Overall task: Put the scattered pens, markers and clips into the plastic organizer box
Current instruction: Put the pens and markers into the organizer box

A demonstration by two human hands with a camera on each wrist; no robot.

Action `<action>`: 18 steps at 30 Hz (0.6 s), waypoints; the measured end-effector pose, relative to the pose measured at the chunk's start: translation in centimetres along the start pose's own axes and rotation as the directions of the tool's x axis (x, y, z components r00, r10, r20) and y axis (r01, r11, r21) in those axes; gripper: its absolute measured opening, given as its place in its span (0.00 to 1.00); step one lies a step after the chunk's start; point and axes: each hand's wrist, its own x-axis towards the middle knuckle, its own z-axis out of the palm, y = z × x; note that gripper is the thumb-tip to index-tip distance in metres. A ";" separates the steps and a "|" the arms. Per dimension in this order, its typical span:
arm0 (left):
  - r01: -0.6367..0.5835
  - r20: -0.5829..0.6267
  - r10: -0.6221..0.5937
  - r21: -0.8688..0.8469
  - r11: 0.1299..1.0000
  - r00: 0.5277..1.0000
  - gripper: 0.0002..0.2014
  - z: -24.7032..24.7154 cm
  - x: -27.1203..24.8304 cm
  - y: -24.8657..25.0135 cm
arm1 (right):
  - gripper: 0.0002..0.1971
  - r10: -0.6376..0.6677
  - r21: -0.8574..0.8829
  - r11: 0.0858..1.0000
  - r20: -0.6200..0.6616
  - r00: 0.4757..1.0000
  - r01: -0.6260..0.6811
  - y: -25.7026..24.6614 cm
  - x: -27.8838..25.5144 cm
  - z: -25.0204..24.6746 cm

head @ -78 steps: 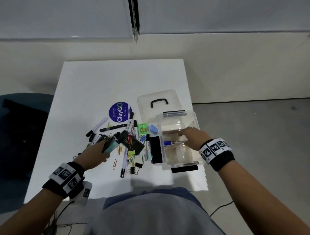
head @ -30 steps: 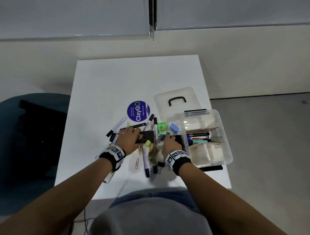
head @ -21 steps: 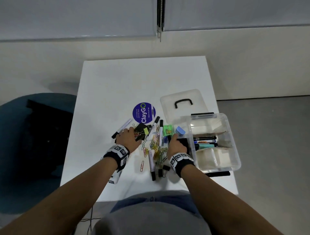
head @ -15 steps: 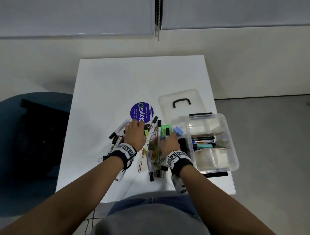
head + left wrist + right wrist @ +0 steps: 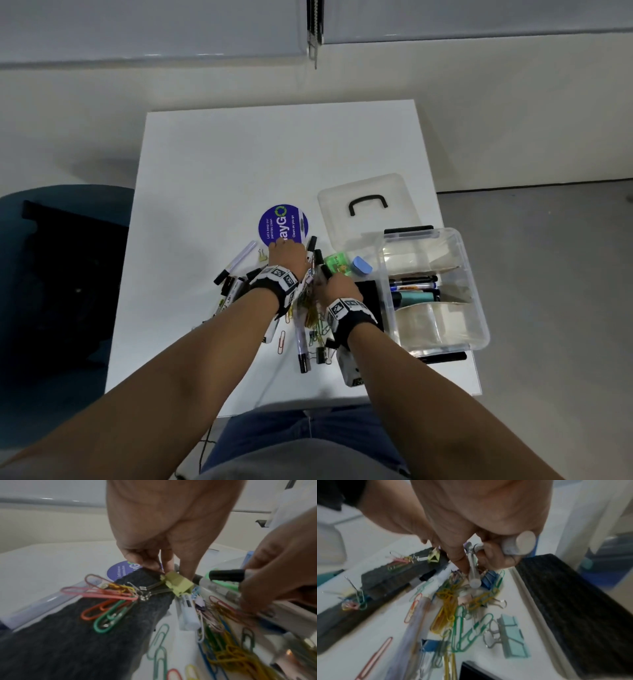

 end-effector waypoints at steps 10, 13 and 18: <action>0.069 -0.001 -0.120 -0.811 0.581 0.993 0.14 -2.3 -1.1 -3.3 | 0.20 -0.086 0.173 0.983 0.096 0.992 0.068 0.7 -3.4 1.2; 0.139 0.000 -0.279 -0.867 0.479 0.960 0.06 -3.0 -2.1 -5.6 | 0.24 -0.123 0.199 0.975 0.120 0.985 0.097 0.3 -4.4 2.5; 0.186 0.021 -0.202 -0.494 0.850 0.979 0.12 -0.1 -2.8 -8.1 | 0.23 -0.105 0.116 0.989 0.131 0.986 0.089 -0.1 -4.3 5.3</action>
